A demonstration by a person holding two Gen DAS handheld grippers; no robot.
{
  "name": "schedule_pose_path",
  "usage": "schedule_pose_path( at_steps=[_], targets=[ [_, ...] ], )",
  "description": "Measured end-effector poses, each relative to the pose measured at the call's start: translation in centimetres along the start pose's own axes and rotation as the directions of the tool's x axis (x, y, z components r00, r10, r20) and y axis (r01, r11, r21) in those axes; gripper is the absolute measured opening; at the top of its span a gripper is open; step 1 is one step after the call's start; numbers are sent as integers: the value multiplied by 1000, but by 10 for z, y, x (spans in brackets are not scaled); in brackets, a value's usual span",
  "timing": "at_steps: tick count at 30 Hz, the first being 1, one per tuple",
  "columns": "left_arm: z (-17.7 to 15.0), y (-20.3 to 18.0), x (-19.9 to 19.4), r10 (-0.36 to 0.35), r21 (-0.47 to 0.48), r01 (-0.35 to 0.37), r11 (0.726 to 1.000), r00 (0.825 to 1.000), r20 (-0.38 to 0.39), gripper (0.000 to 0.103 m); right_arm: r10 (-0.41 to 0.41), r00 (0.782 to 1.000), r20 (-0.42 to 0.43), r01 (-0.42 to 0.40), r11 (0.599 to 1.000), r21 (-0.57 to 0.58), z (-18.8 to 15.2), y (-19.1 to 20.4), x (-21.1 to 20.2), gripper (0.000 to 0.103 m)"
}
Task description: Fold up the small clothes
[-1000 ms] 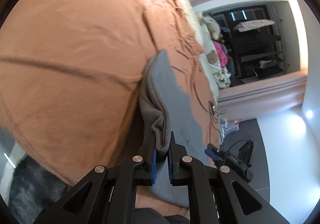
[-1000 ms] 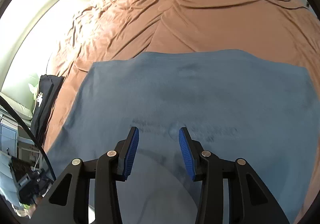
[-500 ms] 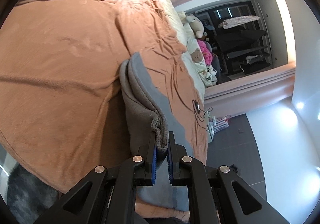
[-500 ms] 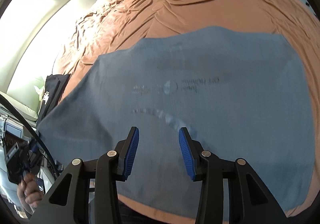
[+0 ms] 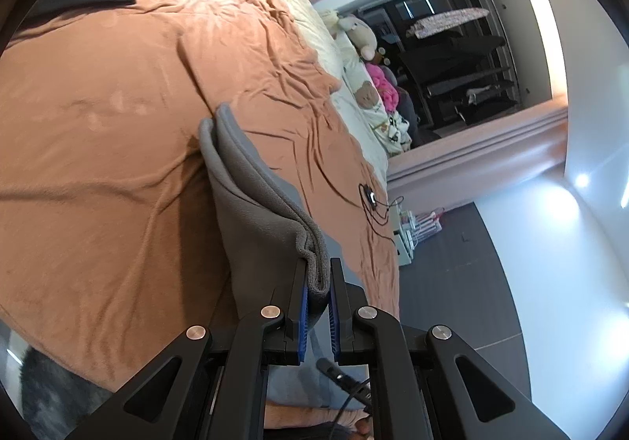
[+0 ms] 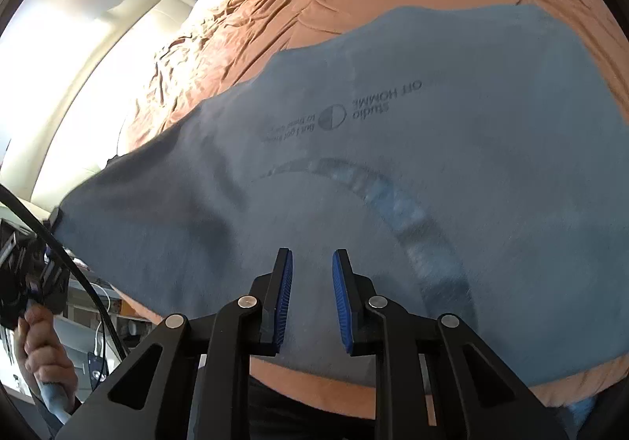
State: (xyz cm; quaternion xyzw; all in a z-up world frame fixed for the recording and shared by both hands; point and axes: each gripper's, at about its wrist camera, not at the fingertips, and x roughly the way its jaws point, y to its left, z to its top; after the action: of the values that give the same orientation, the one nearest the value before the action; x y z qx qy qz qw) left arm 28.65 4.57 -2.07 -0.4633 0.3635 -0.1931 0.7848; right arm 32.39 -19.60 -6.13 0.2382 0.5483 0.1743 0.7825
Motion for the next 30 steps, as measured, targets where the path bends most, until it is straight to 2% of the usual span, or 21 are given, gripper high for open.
schedule_pose_path(
  at_steps=[6,8,12,19,27,30],
  targets=[
    [2,-15,8,-23,24,24,999,1000,-21,9,15,999,-31,-15,1000,3,-19,-2,11,18],
    [3,-21,11,-28,37,29,999,999,-21,8,22,998,-57,-22,1000,2,-25,-3,17,12],
    [6,-35,19,-44,51,45,998,999,-19,8,25,996,-89,-25,1000,-4,-35,-4,27,11],
    [3,-59,39,-70,79,74,994,996,-60,8,41,995,-92,-41,999,7,-42,-8,27,5],
    [-10,-93,63,-97,130,114,985,987,-130,8,76,990,-115,-71,997,42,-43,-13,21,5],
    [-16,-107,72,-104,154,128,980,982,-156,8,65,994,-83,-60,996,60,-38,-20,6,5]
  ],
)
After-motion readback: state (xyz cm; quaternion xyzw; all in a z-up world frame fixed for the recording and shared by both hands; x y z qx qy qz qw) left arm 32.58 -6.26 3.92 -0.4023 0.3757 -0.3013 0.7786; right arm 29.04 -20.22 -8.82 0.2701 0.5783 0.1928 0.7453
